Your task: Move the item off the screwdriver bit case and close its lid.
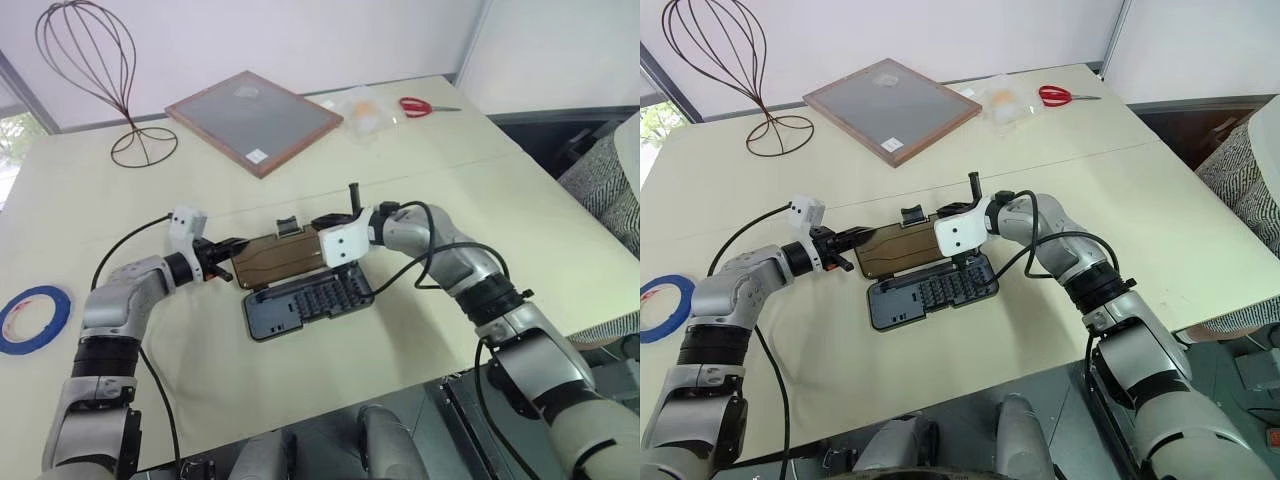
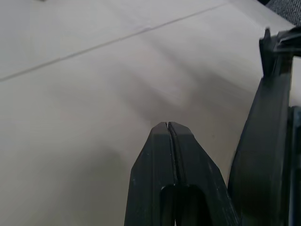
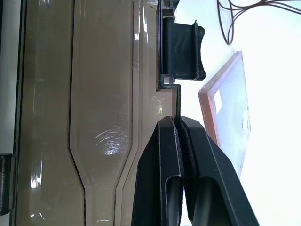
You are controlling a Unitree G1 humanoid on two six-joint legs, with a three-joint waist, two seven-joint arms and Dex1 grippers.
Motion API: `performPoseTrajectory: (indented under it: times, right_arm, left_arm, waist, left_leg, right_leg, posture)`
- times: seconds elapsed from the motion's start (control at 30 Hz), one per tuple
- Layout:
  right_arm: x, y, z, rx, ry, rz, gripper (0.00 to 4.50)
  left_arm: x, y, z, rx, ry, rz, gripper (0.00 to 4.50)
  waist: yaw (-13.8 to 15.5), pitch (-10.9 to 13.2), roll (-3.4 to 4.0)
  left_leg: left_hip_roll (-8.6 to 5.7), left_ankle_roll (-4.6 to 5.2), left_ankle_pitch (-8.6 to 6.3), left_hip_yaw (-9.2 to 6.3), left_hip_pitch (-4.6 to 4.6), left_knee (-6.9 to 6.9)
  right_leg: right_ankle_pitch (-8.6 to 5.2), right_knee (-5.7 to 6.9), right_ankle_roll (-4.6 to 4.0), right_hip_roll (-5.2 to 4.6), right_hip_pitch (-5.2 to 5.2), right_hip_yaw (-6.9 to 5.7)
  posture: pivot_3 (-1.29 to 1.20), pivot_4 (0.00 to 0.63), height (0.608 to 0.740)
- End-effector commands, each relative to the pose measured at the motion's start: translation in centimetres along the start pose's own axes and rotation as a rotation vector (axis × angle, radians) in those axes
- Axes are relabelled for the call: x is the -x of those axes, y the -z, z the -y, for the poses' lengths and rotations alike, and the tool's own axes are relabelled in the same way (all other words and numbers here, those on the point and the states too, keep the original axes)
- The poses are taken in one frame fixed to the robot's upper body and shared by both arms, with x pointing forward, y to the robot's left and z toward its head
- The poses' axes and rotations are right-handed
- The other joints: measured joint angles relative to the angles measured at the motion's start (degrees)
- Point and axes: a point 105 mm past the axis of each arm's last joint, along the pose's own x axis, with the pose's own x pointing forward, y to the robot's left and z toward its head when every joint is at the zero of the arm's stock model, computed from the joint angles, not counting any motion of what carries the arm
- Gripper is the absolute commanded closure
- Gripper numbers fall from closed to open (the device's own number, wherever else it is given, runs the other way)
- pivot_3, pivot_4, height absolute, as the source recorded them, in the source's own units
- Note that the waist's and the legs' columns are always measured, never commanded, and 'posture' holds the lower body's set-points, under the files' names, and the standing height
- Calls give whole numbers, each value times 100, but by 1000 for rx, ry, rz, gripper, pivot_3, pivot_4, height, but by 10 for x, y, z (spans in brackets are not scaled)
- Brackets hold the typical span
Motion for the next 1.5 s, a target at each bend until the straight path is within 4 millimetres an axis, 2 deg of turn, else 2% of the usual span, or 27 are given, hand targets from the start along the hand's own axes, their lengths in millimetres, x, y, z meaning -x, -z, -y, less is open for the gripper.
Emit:
performPoseTrajectory:
  times: [0.03, 0.27, 0.37, 0.4, 0.43, 0.6, 0.83, 0.97, 1.03, 1.23, 1.5]
  right_arm:
    - [2, -9, 9, 38, 18, 29, 4440]
    - [5, -10, 10, 39, 17, 31, 4440]
    - [7, -10, 12, 13, 23, 25, 3659]
    - [9, -9, 13, 2, 26, 22, 3086]
    - [10, -8, 14, -17, 32, 13, 2758]
    - [24, -6, 22, -159, 44, -17, 293]
    - [75, -3, 34, -397, 12, -41, 293]
    - [113, 9, 35, -486, 6, -94, 293]
    - [125, 15, 34, -519, 21, -129, 293]
    - [139, 32, 37, -567, 89, -207, 293]
    - [135, 32, 31, -572, 92, -213, 293]
  left_arm:
    - [2, -5, 4, -35, 23, 11, 4500]
    - [0, -5, 10, -26, 59, 21, 4500]
    - [-2, -5, 13, -24, 73, 21, 4500]
    - [-2, -4, 14, -23, 79, 21, 4500]
    - [-3, -4, 15, -23, 84, 22, 4500]
    - [-5, -8, 20, -21, 106, 43, 4500]
    - [-2, -13, 29, -37, 154, 39, 4500]
    - [3, -14, 43, -50, 233, 19, 4500]
    - [8, -16, 52, -61, 283, 0, 4500]
    - [15, -11, 70, -80, 391, -78, 4500]
    - [14, 5, 90, -79, 495, -163, 4500]
  waist:
    - [-4, 0, 0]
    - [-2, 0, 0]
    - [-1, 0, 0]
    - [0, 0, 0]
    - [0, 0, 0]
    - [23, 0, 0]
    - [151, 0, 0]
    - [214, 1, -1]
    - [249, 1, -1]
    - [285, 1, -2]
    - [307, 3, -4]
  left_leg:
    - [0, 0, 0, 0, 0, 0]
    - [0, 0, 0, 0, 0, 0]
    - [0, 0, 0, 0, 0, 0]
    - [0, 0, 0, 0, -1, 0]
    - [0, 0, 0, 0, -1, 1]
    - [1, 0, 0, -1, -6, 5]
    - [0, 2, -1, -1, -12, 13]
    - [-1, 4, -2, -2, -19, 19]
    - [-1, 6, -3, 1, -18, 19]
    - [2, 6, -3, 7, -16, 20]
    - [1, 6, -3, 7, -19, 22]
  right_leg:
    - [0, 0, 0, 0, 0, 0]
    - [0, 0, 0, 0, 0, 0]
    - [0, 1, 0, 0, 0, 0]
    - [0, 1, 0, 0, -1, 0]
    - [0, 1, 0, 0, -1, 0]
    - [0, 1, 0, 0, -1, 0]
    - [0, -1, 0, -1, -1, 0]
    - [0, -2, 0, -2, -1, -1]
    - [0, -2, 0, -2, -1, -1]
    - [0, 0, 0, -2, -2, 1]
    - [0, -1, 0, -3, -2, 1]
  posture:
    - [0, 150, 740]
    - [0, 150, 740]
    - [0, 150, 740]
    - [0, 150, 740]
    - [0, 150, 740]
    - [0, 150, 740]
    - [0, 150, 740]
    - [0, 150, 740]
    - [0, 150, 740]
    - [0, 150, 740]
    - [0, 150, 740]
